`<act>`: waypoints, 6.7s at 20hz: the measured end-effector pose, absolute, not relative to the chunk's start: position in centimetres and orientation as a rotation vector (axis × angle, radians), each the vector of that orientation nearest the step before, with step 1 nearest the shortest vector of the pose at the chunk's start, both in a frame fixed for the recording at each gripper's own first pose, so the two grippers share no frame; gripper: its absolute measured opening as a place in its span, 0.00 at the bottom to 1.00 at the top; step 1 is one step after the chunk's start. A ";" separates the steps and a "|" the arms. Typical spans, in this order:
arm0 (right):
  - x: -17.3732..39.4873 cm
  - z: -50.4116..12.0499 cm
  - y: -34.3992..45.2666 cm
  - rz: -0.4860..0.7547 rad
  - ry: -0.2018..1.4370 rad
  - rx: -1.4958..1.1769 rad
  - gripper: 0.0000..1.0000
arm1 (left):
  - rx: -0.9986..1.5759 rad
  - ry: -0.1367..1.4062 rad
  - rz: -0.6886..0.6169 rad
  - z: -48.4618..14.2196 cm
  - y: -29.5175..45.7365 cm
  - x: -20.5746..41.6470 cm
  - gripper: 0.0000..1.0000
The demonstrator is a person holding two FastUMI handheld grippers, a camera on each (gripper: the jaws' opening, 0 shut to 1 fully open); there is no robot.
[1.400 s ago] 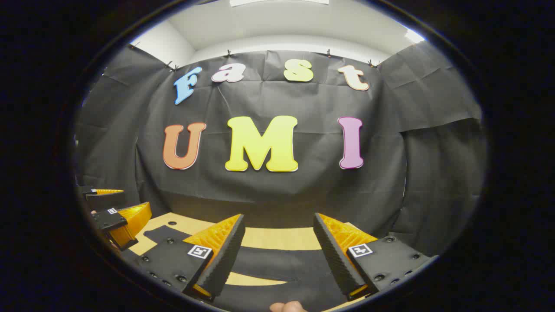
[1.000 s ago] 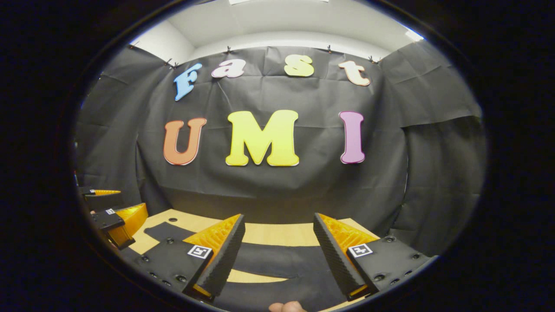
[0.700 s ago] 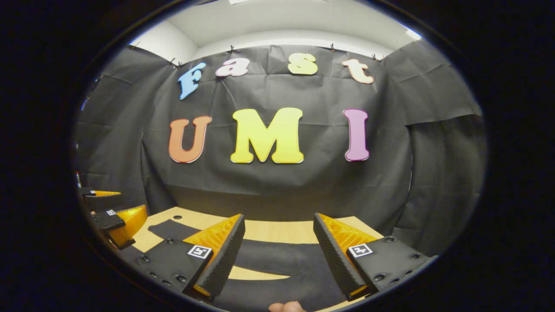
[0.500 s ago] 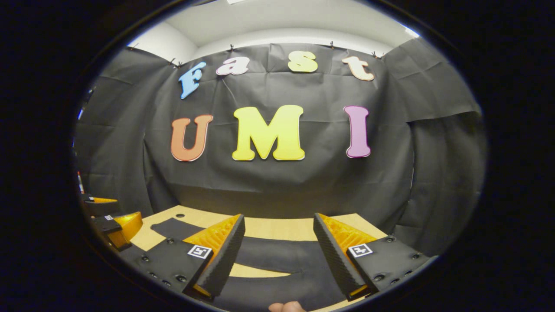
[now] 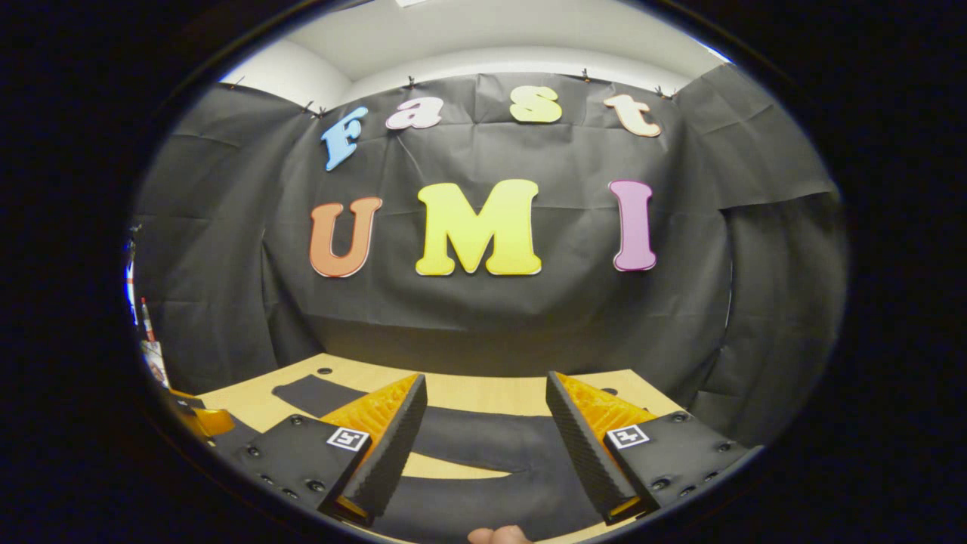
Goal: Grasp the waist and the cuffs of the jeans and fold them to make the two legs overlap; first hold the waist and fold one-third of the jeans toward the cuffs, then hold the cuffs and fold the remaining one-third in the same direction to finish folding.
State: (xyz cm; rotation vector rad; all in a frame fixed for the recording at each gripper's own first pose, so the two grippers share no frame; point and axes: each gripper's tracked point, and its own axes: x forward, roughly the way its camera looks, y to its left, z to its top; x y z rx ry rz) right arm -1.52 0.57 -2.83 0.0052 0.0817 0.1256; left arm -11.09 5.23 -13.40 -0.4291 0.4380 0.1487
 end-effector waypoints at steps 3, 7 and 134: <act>-1.7 -2.5 0.9 0.141 0.071 -0.005 0.94 | -0.701 0.528 0.206 -16.7 7.5 -13.7 0.98; -1.5 -2.6 0.8 0.139 0.076 -0.010 0.94 | -0.980 0.628 0.298 -20.9 9.9 -16.6 0.99; 23.5 -19.4 -21.4 -0.222 0.447 0.158 0.98 | -0.175 0.309 0.039 -5.2 9.6 15.5 0.98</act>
